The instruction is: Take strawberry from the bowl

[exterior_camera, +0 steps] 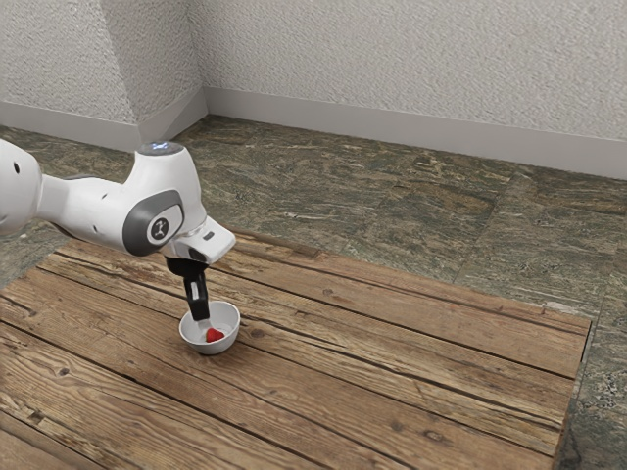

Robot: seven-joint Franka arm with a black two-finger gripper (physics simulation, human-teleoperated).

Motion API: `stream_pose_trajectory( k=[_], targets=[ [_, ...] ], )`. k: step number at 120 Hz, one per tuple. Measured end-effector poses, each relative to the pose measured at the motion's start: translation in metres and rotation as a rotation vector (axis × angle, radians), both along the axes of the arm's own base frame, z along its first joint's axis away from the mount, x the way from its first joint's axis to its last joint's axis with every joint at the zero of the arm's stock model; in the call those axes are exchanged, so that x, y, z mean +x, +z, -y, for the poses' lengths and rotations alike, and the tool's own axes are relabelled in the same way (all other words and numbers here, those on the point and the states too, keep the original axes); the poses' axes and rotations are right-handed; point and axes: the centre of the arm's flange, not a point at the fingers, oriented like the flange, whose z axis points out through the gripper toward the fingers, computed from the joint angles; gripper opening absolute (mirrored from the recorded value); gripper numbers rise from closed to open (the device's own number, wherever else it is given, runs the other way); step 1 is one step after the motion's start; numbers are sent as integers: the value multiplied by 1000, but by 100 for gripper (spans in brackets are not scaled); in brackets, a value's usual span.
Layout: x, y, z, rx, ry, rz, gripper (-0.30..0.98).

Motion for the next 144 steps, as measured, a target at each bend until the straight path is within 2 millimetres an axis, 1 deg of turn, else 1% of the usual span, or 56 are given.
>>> stream_pose_trajectory(
  k=[13,29,38,52,92,115,144],
  targets=[
    [2,-2,-2,1,2,0,30],
    [6,-13,-6,3,5,-15,28],
    [12,-15,-7,3,5,-11,27],
    [15,-18,-10,-2,10,-6,27],
    [10,-21,-10,-8,11,-1,30],
    [9,-25,-17,-9,22,-4,30],
    [11,-39,-18,-8,18,-5,30]
  ],
)
